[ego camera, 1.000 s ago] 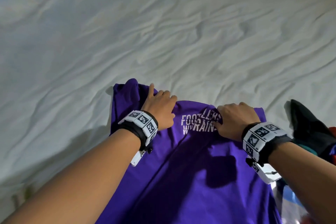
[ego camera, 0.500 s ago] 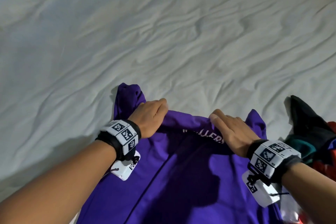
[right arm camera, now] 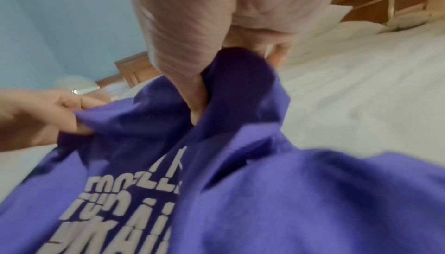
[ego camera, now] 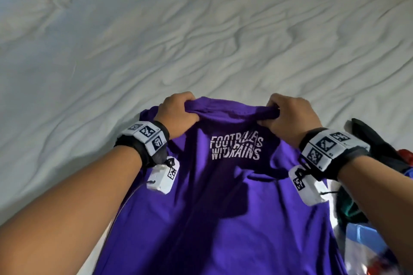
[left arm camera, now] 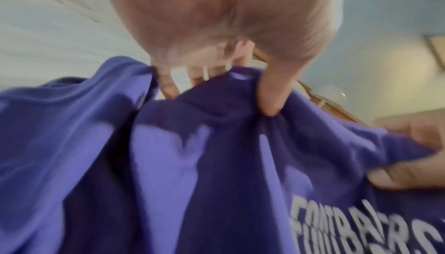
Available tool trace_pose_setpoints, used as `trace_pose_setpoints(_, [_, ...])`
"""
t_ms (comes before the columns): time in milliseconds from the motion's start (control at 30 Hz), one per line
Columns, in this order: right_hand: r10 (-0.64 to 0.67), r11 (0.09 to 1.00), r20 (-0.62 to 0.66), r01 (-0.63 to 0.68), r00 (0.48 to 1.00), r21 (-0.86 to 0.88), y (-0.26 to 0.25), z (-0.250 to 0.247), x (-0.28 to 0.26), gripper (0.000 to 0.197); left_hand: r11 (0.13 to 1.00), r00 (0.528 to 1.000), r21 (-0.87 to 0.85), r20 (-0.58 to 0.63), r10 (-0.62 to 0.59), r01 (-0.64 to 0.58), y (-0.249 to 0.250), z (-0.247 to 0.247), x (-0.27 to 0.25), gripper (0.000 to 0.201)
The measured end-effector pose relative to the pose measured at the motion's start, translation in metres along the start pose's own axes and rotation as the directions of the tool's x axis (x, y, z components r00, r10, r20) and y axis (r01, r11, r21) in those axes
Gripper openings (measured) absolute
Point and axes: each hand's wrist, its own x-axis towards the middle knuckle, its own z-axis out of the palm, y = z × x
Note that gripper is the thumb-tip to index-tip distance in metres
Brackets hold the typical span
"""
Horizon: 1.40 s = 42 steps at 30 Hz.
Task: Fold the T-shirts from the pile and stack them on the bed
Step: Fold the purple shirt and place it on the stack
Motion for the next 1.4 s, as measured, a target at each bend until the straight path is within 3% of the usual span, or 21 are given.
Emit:
trace_pose_setpoints(100, [0.025, 0.934, 0.121, 0.020, 0.992, -0.358, 0.002, -0.010, 0.018, 0.026, 0.969, 0.991, -0.222, 0.103, -0.087, 0.108, 0.000, -0.003, 0.015, 0.024])
trace_pose_setpoints(167, [0.086, 0.870, 0.195, 0.022, 0.977, -0.493, 0.004, -0.013, 0.027, 0.013, 0.981, 0.993, -0.166, 0.079, -0.083, 0.096, -0.002, 0.000, 0.023, 0.022])
trace_pose_setpoints(233, [0.136, 0.852, 0.196, -0.013, 0.971, -0.524, 0.007, -0.014, 0.033, 0.009, 0.999, 0.998, -0.024, -0.044, -0.040, 0.039, -0.007, 0.005, 0.030, 0.019])
trace_pose_setpoints(300, [0.095, 0.905, 0.064, -0.060, 0.993, -0.420, 0.011, -0.012, 0.038, 0.011, 0.998, 0.986, 0.060, -0.167, -0.002, 0.012, -0.011, 0.009, 0.037, 0.014])
trace_pose_setpoints(400, [0.053, 0.993, -0.130, -0.066, 0.990, -0.096, 0.018, -0.001, 0.036, 0.025, 0.983, 0.965, 0.179, -0.262, 0.009, 0.039, -0.013, 0.014, 0.041, 0.010])
trace_pose_setpoints(467, [0.151, 0.988, -0.086, -0.148, 0.985, 0.043, 0.025, 0.008, 0.032, 0.045, 0.952, 0.955, 0.304, -0.293, 0.047, 0.047, -0.009, 0.022, 0.039, 0.010])
trace_pose_setpoints(533, [0.254, 0.966, -0.013, -0.253, 0.967, 0.055, 0.042, 0.014, 0.026, 0.053, 0.909, 0.935, 0.416, -0.327, 0.140, 0.009, 0.001, 0.034, 0.032, 0.027])
trace_pose_setpoints(600, [0.297, 0.950, 0.044, -0.299, 0.954, 0.091, 0.064, 0.014, 0.016, 0.050, 0.874, 0.916, 0.458, -0.260, 0.304, -0.160, 0.016, 0.051, 0.022, 0.029])
trace_pose_setpoints(667, [0.295, 0.936, 0.115, -0.311, 0.948, 0.164, 0.083, 0.010, -0.001, 0.047, 0.777, 0.892, 0.508, -0.035, 0.450, -0.371, 0.028, 0.076, 0.010, 0.023])
trace_pose_setpoints(733, [0.244, 0.955, 0.196, -0.271, 0.950, 0.122, 0.100, 0.006, -0.023, 0.042, 0.643, 0.845, 0.569, 0.201, 0.495, -0.512, 0.037, 0.104, -0.002, 0.029])
trace_pose_setpoints(767, [0.209, 0.972, 0.234, -0.228, 0.950, 0.057, 0.107, 0.005, -0.034, 0.039, 0.614, 0.841, 0.585, 0.267, 0.471, -0.530, 0.039, 0.117, -0.005, 0.035])
trace_pose_setpoints(867, [0.192, 0.981, 0.280, -0.185, 0.941, -0.051, 0.124, 0.007, -0.059, 0.026, 0.663, 0.891, 0.596, 0.340, 0.302, -0.452, 0.032, 0.144, -0.006, 0.061])
trace_pose_setpoints(933, [0.245, 0.966, 0.154, -0.255, 0.957, 0.042, 0.136, 0.007, -0.068, 0.018, 0.651, 0.912, 0.641, 0.329, 0.246, -0.407, 0.019, 0.154, -0.004, 0.068])
trace_pose_setpoints(1000, [0.362, 0.918, -0.042, -0.349, 0.931, 0.186, 0.144, 0.001, -0.073, 0.027, 0.631, 0.916, 0.666, 0.318, 0.242, -0.398, 0.010, 0.161, -0.004, 0.074])
trace_pose_setpoints(1067, [0.531, 0.822, -0.136, -0.469, 0.837, 0.323, 0.152, -0.010, -0.077, 0.029, 0.636, 0.922, 0.668, 0.310, 0.234, -0.386, 0.009, 0.166, -0.005, 0.075])
trace_pose_setpoints(1133, [0.694, 0.670, -0.083, -0.599, 0.716, 0.438, 0.160, -0.015, -0.080, 0.029, 0.655, 0.928, 0.660, 0.297, 0.223, -0.369, 0.011, 0.168, -0.004, 0.075])
trace_pose_setpoints(1200, [0.773, 0.528, -0.009, -0.635, 0.635, 0.565, 0.159, -0.015, -0.083, 0.027, 0.657, 0.933, 0.664, 0.294, 0.208, -0.356, 0.012, 0.170, -0.004, 0.075])
trace_pose_setpoints(1267, [0.771, 0.333, 0.098, -0.530, 0.629, 0.780, 0.152, -0.013, -0.085, 0.021, 0.652, 0.937, 0.676, 0.296, 0.187, -0.344, 0.011, 0.172, -0.004, 0.076])
trace_pose_setpoints(1333, [0.712, 0.180, 0.187, -0.434, 0.677, 0.883, 0.144, -0.011, -0.083, 0.029, 0.649, 0.940, 0.684, 0.295, 0.173, -0.334, 0.010, 0.174, -0.004, 0.076])
trace_pose_setpoints(1400, [0.637, 0.298, 0.170, -0.443, 0.752, 0.846, 0.134, -0.010, -0.080, 0.029, 0.651, 0.941, 0.685, 0.294, 0.165, -0.328, 0.010, 0.176, -0.003, 0.075])
